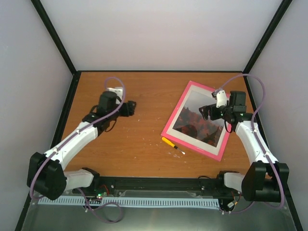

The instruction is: Take the photo out of the frame

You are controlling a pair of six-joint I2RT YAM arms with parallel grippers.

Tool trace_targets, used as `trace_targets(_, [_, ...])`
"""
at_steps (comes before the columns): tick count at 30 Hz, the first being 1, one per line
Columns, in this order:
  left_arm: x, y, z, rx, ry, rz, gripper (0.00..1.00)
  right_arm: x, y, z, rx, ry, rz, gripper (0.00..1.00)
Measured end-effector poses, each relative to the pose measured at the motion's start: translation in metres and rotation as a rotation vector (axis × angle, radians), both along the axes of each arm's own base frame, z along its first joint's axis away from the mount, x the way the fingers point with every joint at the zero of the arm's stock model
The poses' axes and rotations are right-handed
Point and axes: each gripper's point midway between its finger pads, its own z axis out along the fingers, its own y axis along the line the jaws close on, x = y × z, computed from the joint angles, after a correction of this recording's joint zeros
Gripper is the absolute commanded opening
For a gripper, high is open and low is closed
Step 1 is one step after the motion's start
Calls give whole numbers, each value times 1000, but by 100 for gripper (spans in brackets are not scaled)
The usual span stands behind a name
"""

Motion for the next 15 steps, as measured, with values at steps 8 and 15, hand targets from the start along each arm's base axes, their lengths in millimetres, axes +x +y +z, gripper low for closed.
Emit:
trace_targets(8, [-57,-104,-38,29,113,-272,75,-8,3,-10,-57,-22,28,100])
trace_targets(15, [-92,-173,-111,177,304,-373,82,-3,-5,-10,-113,-46,8,100])
